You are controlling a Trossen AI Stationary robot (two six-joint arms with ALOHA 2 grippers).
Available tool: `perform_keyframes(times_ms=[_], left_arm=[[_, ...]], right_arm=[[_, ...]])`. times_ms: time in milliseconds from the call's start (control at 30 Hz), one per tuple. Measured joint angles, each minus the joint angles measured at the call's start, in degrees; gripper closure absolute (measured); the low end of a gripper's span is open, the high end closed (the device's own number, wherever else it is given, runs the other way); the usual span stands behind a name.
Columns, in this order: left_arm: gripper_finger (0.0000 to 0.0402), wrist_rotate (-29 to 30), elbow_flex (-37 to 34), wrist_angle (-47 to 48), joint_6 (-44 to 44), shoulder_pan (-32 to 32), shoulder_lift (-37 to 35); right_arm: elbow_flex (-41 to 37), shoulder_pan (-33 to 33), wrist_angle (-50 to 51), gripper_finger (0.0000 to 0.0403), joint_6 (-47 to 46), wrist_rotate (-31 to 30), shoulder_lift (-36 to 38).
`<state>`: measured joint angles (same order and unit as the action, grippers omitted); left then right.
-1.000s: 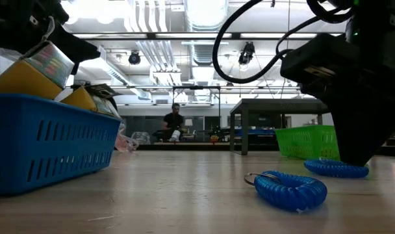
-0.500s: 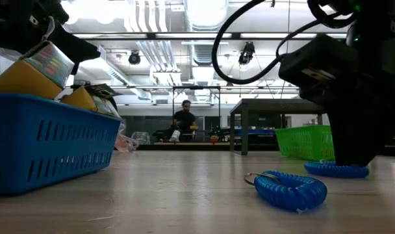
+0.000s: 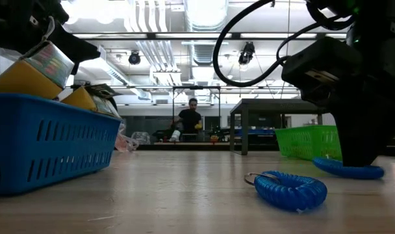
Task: Pick & Place Office Desk Supplies
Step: Put the blue spring keychain into the orange bin
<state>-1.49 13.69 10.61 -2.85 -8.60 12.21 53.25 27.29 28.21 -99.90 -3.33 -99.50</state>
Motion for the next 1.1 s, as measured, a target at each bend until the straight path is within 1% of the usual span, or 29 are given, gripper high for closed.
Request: perform_keyframes(times_ms=[333,467,633,767,900,1100], left_arm=[[0.0303,0.0,0.0,0.13,-0.02,0.0,0.0],[0.0303,0.0,0.0,0.13,-0.04,0.02,0.02],[0.0303,0.0,0.0,0.37,-0.17,0.02,0.04],[0.0303,0.0,0.0,0.63,-0.2,0.02,0.04],[0.0303,0.0,0.0,1.51,-0.2,0.02,0.04],[0.0303,0.0,0.0,4.02,-0.2,0.01,0.04]], right_arm=[[0.21,0.02,0.03,0.0386,0.05,0.2,0.02],[1.34,0.11,0.15,0.0386,2.59,0.98,0.29],[2.9,0.11,0.02,0.0386,4.41,0.77,2.52],[2.91,0.09,0.85,0.0386,5.78,0.57,5.6],[2.93,0.13,3.82,0.0386,9.13,1.03,9.67],[2.95,0.22,10.96,0.0386,15.28,4.82,18.21]])
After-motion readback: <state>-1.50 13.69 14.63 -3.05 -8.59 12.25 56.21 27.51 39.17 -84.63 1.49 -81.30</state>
